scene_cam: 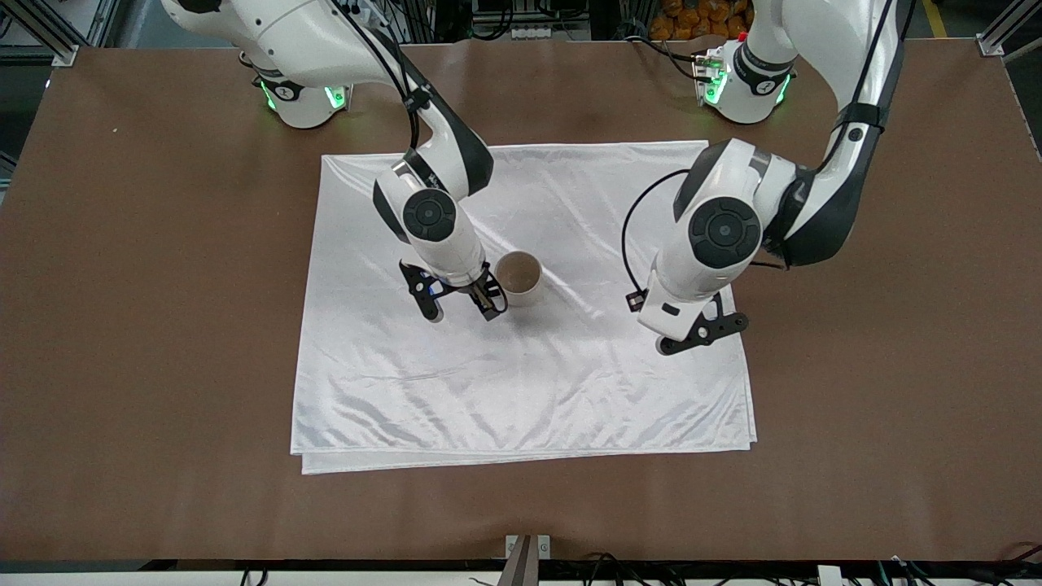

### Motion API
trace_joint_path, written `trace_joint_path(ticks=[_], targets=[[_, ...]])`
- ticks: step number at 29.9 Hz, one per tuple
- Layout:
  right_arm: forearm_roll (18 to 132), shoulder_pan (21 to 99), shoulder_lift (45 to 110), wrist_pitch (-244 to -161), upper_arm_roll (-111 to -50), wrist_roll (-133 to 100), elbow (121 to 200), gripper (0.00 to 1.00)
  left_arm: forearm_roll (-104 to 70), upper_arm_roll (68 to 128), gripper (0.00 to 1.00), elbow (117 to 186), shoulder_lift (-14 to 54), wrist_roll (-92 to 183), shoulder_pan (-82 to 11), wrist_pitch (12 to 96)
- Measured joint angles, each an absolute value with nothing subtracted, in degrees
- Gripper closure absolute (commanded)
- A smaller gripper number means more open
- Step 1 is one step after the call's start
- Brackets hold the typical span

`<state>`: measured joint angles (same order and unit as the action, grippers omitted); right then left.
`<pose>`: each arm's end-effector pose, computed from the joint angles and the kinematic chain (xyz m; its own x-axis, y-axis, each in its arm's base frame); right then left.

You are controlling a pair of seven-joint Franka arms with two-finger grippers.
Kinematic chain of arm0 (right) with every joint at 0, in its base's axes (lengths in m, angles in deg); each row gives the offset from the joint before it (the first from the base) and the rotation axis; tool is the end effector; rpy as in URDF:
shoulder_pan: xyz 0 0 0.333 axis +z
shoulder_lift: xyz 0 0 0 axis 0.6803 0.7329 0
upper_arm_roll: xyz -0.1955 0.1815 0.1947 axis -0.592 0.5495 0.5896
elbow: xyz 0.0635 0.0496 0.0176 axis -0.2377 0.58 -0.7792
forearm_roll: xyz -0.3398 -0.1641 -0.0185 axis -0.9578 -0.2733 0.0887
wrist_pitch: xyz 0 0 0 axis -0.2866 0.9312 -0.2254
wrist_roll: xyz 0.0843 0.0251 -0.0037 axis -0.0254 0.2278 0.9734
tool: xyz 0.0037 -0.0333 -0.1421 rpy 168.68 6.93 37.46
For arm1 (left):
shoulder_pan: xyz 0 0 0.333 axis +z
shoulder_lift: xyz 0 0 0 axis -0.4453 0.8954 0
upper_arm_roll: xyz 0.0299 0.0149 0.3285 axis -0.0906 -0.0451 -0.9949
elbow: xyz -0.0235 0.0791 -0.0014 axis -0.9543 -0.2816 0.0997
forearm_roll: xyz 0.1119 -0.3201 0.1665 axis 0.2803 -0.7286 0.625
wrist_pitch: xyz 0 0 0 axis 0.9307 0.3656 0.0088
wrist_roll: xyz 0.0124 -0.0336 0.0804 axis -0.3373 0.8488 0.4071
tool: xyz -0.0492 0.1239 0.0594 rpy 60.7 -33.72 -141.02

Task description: Place blue cup into white mug on cloth

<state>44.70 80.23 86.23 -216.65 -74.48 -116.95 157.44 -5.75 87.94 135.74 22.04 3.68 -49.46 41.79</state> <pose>0.5356 0.4203 0.2641 0.4682 -0.8789 -0.0912 -0.8832 -0.4687 -0.0167 0.5838 -0.3286 0.3749 0.9484 0.3013 -0.0986 0.2955 -0.9528 -0.0691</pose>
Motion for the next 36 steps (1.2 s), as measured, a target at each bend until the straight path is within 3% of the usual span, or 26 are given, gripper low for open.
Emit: trace_joint_path(ticks=[20, 36], targets=[[42.7, 79.8, 68.8, -204.7, -86.1, -102.9, 157.2, 0.0, -6.5, 88.1, 1.0, 131.5, 24.5, -8.7, -59.4, 41.8], [38.7, 79.7, 59.2, -195.1, -96.3, -85.2, 157.6, 0.0, -7.0, 88.1, 1.0, 128.4, 28.6, -14.9, -66.3, 44.8]])
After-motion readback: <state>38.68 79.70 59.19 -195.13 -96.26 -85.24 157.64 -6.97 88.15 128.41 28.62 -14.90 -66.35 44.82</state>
